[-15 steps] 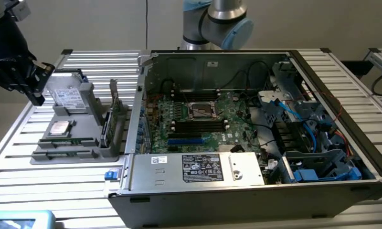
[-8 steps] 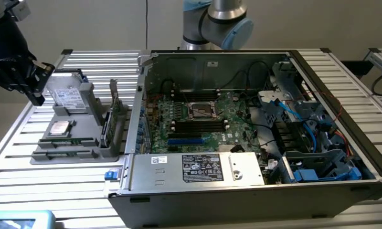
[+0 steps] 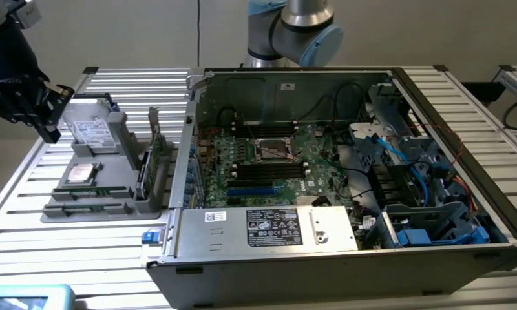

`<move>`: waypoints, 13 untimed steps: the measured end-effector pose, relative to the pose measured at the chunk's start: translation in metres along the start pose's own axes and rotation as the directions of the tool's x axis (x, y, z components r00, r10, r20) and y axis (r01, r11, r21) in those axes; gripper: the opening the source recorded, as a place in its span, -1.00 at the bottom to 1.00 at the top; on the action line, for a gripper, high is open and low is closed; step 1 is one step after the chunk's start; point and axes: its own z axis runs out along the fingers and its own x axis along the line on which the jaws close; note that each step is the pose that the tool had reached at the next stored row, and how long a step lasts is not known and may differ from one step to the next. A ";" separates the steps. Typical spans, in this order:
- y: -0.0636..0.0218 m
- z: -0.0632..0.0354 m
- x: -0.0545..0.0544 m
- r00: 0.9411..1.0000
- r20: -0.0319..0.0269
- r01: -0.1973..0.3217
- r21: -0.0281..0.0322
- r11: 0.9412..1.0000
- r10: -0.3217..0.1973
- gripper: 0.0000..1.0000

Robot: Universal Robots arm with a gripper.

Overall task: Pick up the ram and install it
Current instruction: 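Pick up the ram and move it above insertion slot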

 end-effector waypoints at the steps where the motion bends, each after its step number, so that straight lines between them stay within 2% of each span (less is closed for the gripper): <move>1: 0.0002 0.0001 0.000 1.000 0.000 0.006 0.000 1.000 -0.006 -0.79; 4: 0.0002 0.0003 0.000 0.998 -0.002 0.060 0.001 0.998 -0.060 -0.79; 7: 0.0002 0.0006 0.000 0.993 -0.003 0.114 0.002 0.993 -0.114 -0.79; 10: 0.0002 0.0007 0.000 0.986 -0.005 0.168 0.003 0.986 -0.168 -0.79; 13: 0.0002 0.0007 0.000 0.975 -0.007 0.222 0.004 0.975 -0.222 -0.79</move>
